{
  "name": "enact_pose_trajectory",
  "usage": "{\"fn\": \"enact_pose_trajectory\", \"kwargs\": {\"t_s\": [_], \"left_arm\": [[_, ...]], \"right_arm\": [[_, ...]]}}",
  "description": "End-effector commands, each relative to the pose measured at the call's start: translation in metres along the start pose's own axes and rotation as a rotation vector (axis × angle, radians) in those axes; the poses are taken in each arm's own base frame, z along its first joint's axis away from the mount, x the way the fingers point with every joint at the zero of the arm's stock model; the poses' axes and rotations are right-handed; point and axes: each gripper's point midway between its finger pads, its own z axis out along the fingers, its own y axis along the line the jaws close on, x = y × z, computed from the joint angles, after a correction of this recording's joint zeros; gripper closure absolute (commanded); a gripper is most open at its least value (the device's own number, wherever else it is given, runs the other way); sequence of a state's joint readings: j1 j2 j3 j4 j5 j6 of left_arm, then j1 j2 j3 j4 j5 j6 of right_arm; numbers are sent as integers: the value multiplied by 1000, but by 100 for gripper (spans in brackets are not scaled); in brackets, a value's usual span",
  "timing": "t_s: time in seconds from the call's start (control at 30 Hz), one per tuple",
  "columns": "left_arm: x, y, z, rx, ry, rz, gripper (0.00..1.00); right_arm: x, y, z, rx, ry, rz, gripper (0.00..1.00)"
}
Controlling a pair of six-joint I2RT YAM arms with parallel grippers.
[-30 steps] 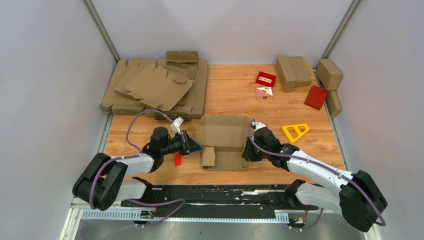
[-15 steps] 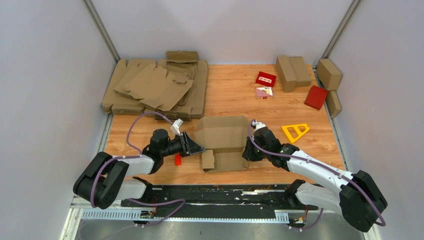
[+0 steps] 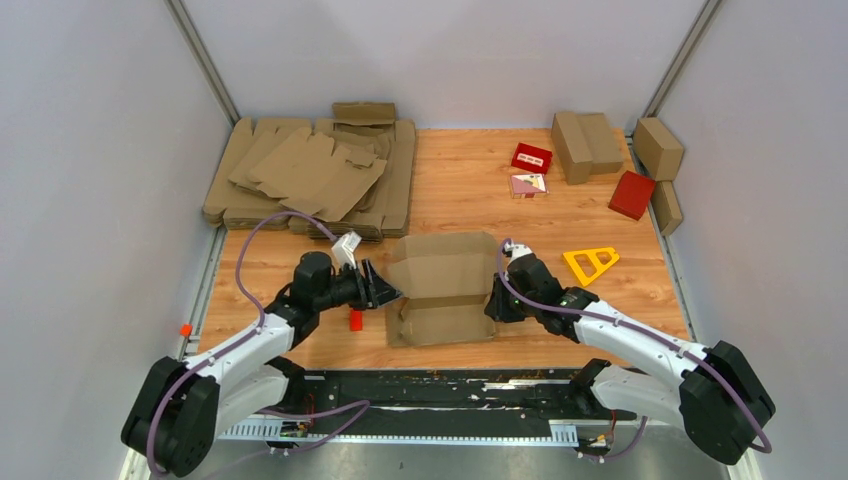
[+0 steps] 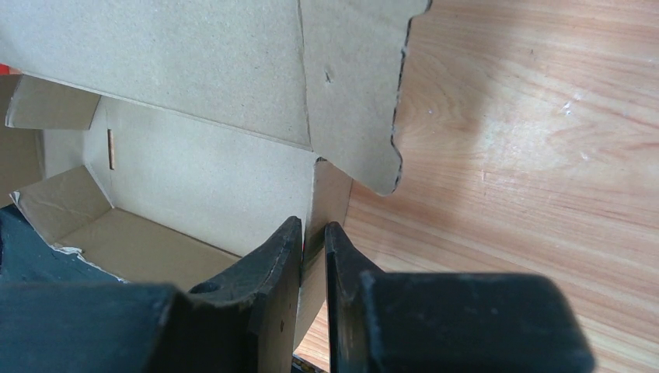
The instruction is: Fold the paper box
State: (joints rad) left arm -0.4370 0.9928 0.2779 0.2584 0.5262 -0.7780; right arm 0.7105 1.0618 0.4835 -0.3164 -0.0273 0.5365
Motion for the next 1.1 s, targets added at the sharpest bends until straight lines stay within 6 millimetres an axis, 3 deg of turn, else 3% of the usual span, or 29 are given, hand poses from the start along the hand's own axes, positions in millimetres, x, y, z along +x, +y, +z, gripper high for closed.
{"fn": "enact_pose_trajectory", "kwargs": {"t_s": [0.0, 0.2, 0.43, 0.53, 0.73, 0.8, 1.07], "left_arm": [[17, 22, -7, -104, 57, 22, 40], [19, 37, -17, -185, 29, 41, 40], [7, 64, -44, -373, -82, 52, 57], [9, 65, -48, -372, -117, 35, 62], [36, 68, -40, -318, -22, -4, 88], [43, 69, -37, -315, 7, -4, 93], [62, 54, -14, -250, 73, 9, 92]], "right_arm": [[-15, 12, -4, -38, -50, -11, 83], [-16, 13, -4, -44, -50, -11, 83], [-15, 12, -3, -42, -51, -13, 83], [-14, 12, -3, -43, -49, -14, 83], [-14, 11, -4, -41, -54, -13, 83], [-14, 11, -4, -41, -55, -12, 83], [-15, 11, -4, -40, -56, -8, 83]]}}
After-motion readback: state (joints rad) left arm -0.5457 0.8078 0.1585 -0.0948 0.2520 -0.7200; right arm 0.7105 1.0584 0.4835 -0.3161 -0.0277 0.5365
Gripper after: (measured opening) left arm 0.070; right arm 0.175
